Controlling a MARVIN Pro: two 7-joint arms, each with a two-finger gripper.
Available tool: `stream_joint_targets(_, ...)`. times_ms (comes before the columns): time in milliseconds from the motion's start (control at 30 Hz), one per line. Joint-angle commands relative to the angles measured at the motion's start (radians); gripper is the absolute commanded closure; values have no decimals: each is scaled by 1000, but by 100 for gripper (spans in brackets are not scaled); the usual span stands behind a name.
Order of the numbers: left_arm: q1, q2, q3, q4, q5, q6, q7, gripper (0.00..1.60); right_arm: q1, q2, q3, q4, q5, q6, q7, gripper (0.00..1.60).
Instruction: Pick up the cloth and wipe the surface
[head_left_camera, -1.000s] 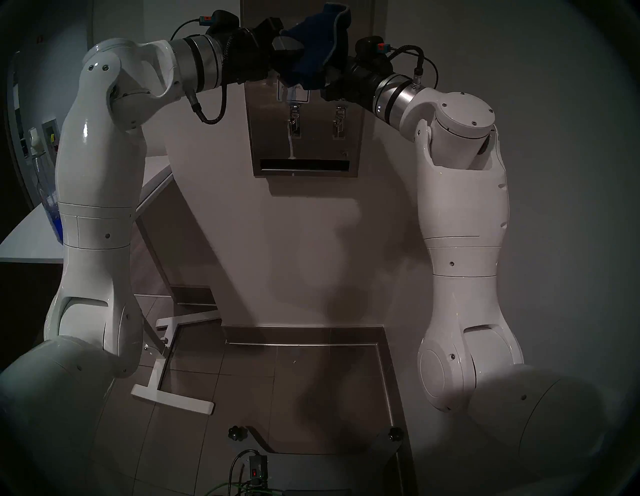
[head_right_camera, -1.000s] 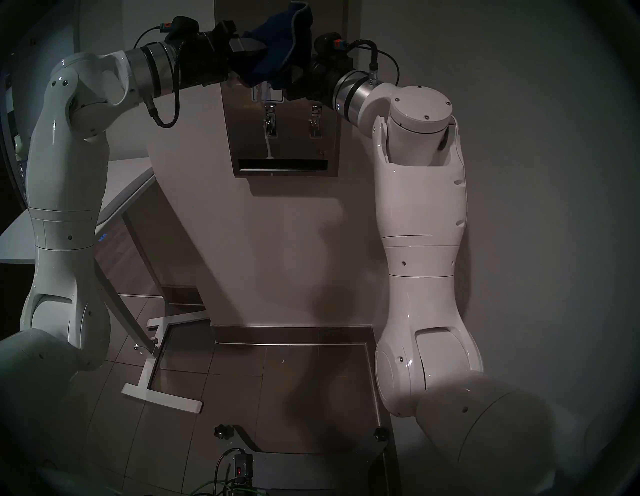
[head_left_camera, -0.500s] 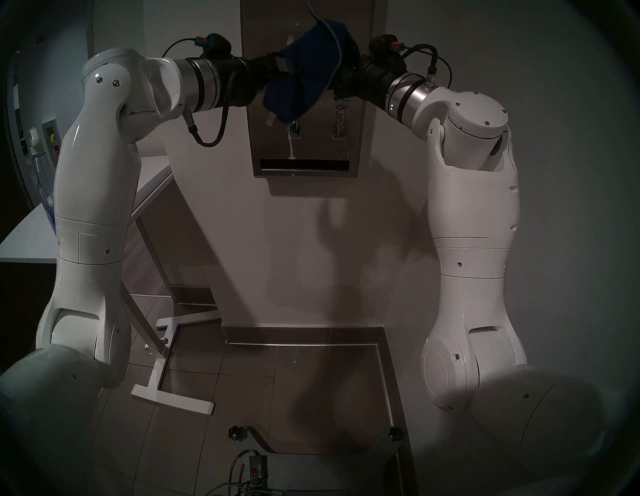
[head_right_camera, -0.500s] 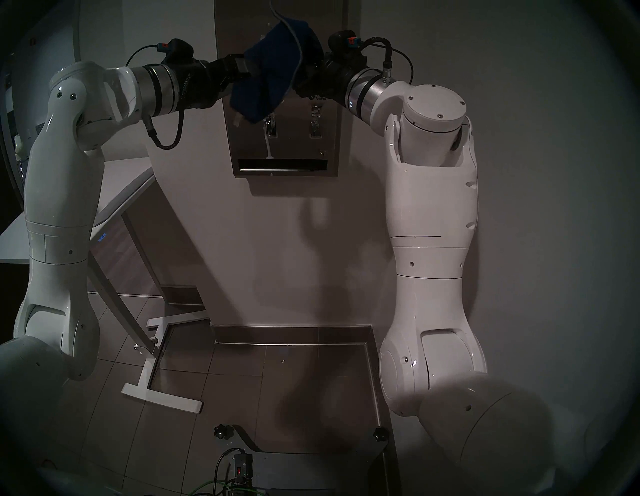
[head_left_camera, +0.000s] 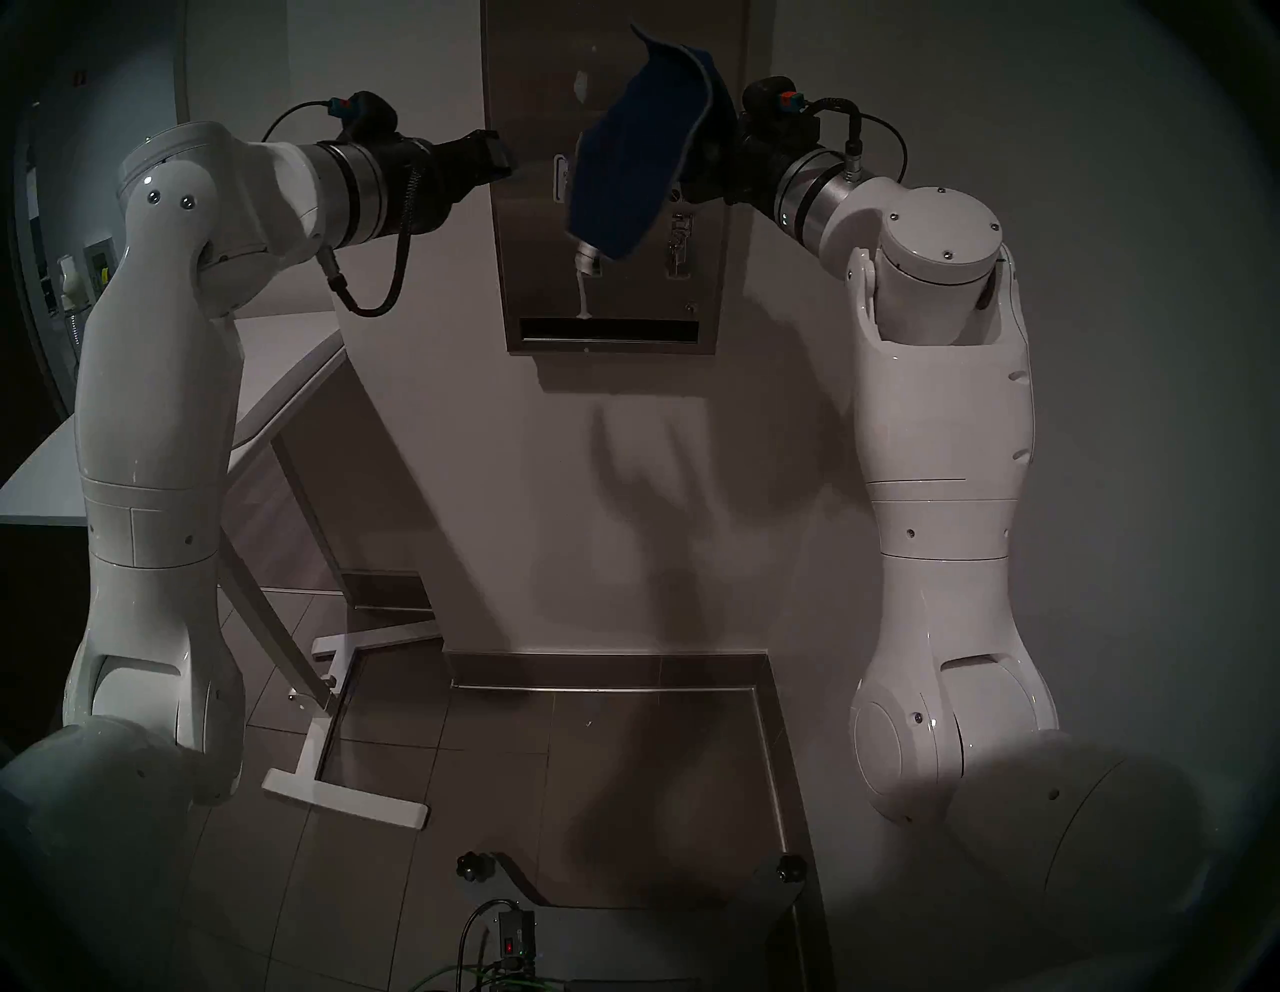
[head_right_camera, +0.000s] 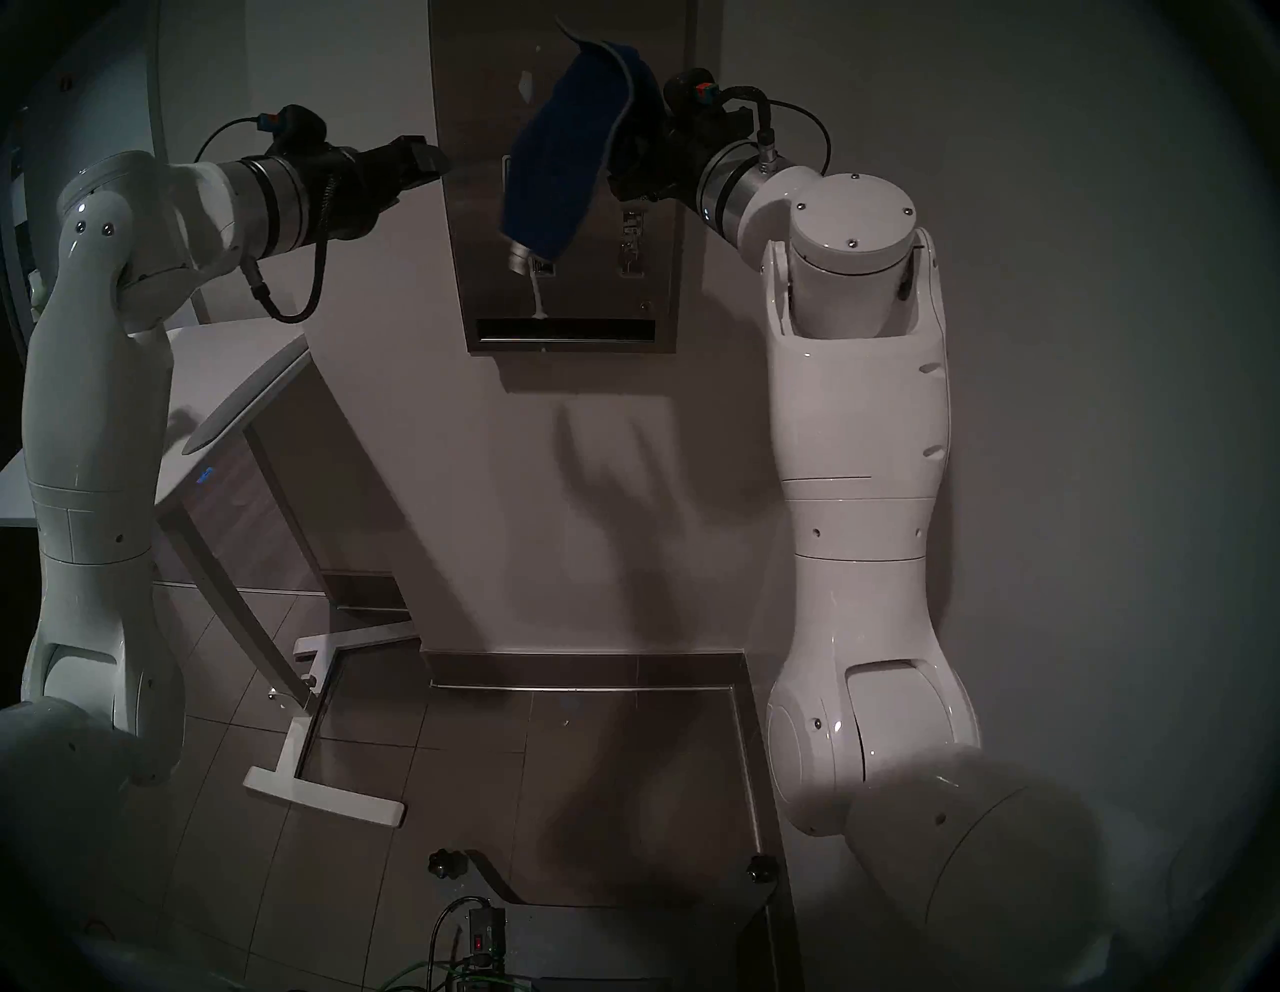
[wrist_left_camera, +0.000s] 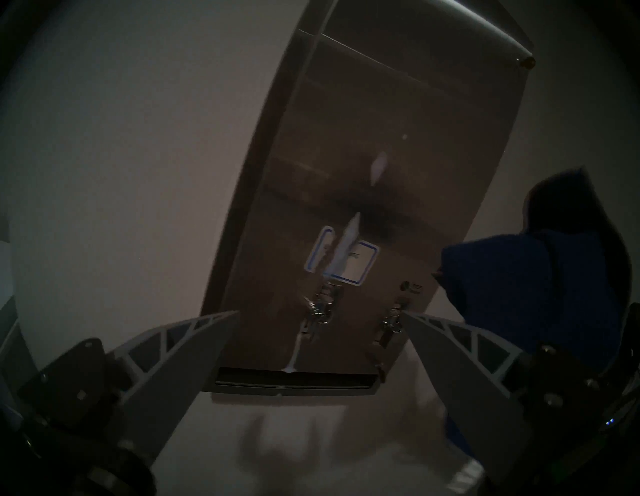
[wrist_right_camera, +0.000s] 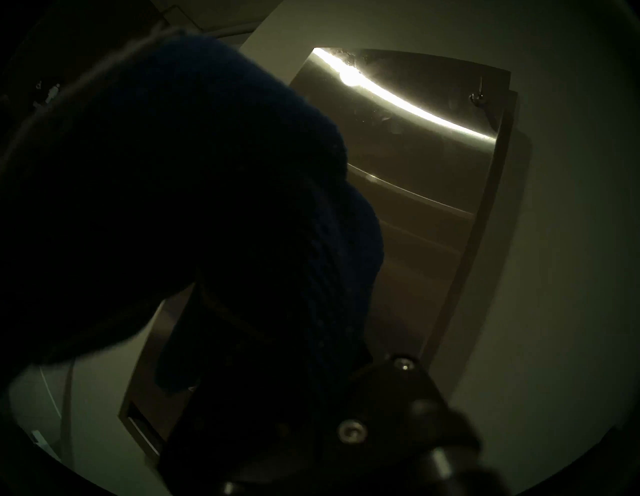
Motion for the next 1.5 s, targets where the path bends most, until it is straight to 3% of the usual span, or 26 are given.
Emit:
stream_joint_targets(0, -6, 7, -45, -42, 9, -24, 33, 0, 86, -24, -15, 38, -62, -68, -104, 160)
stream_joint_targets(467, 8, 10, -75, -43, 18, -32, 72, 0, 193, -75, -104, 218, -181, -189, -314, 160)
stream_joint_targets(533, 9, 11, -77, -42, 19, -32, 74, 0, 173, -79, -109, 204, -198, -205, -324, 160)
stream_joint_targets(700, 14, 19, -92, -39, 25, -33, 82, 0, 226, -96, -150, 296, -257, -251, -410, 160)
stream_joint_targets(1300, 36, 44, -141, -38, 39, -28, 83, 0, 312, -128, -237, 471, -420, -351, -560, 160)
stream_joint_targets(1467, 43, 49, -153, -38, 41, -27, 82, 0, 369, -131, -262, 548, -461, -366, -582, 160)
